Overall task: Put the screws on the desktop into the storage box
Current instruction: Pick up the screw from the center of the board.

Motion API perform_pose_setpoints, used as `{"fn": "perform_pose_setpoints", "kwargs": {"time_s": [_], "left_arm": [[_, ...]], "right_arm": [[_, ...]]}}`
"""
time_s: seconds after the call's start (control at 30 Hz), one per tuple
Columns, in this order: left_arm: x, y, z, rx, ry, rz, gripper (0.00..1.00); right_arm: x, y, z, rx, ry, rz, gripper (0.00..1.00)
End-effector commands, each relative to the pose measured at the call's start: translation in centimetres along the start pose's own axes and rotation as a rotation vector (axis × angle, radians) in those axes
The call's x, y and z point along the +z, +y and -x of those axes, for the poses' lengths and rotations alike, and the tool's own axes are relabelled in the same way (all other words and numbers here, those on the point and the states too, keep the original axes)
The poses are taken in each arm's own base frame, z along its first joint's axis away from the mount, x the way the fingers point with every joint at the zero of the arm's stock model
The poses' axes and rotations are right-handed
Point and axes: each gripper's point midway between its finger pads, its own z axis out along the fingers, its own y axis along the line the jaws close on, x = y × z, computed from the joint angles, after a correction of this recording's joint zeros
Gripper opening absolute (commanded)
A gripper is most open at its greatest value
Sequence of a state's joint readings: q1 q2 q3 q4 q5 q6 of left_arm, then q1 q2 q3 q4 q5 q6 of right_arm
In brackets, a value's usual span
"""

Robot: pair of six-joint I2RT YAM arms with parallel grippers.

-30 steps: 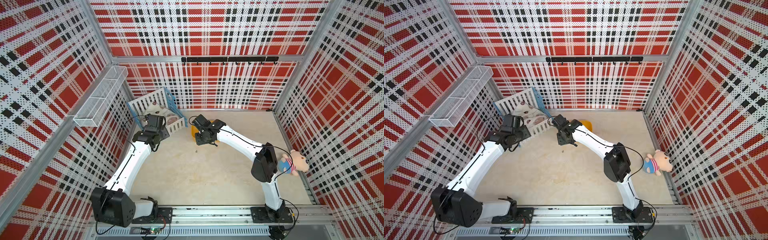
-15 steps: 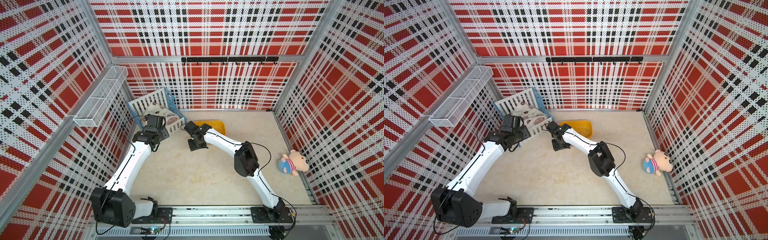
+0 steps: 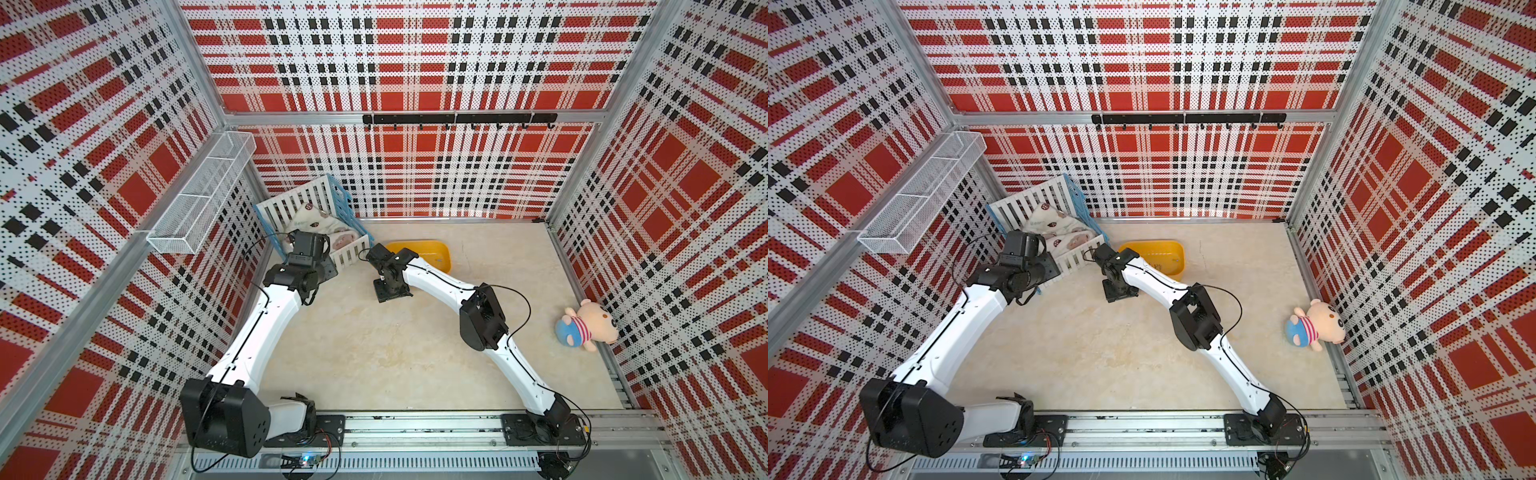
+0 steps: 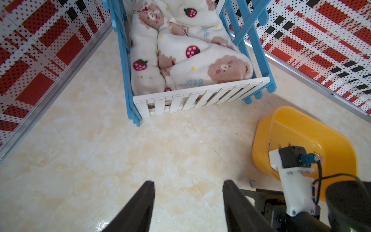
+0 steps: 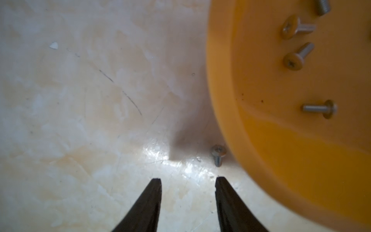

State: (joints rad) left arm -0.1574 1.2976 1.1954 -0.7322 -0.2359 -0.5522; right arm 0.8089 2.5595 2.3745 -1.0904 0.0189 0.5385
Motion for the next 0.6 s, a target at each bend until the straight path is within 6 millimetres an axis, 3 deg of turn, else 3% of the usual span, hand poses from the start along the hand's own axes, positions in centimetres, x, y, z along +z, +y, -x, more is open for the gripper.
{"fn": "perform_pose_setpoints", "kwargs": {"time_s": [0.0,0.33,0.57], "left_arm": [[-0.5,0.1,0.4,-0.002,-0.020,-0.013,0.60],[-0.4,0.1,0.2,0.001,-0.013,-0.014,0.60],[-0.4,0.3,0.2,0.000,-0.016,-0.008,0.60]], "right_arm": [[1.2,-1.4,-0.2,-0.007,0.024,-0.035,0.49],[1.7,-3.2,0.3,0.016,0.014,-0.069,0.47],[2.5,-3.7,-0.3,0.032,0.036,-0.072,0.27]]}}
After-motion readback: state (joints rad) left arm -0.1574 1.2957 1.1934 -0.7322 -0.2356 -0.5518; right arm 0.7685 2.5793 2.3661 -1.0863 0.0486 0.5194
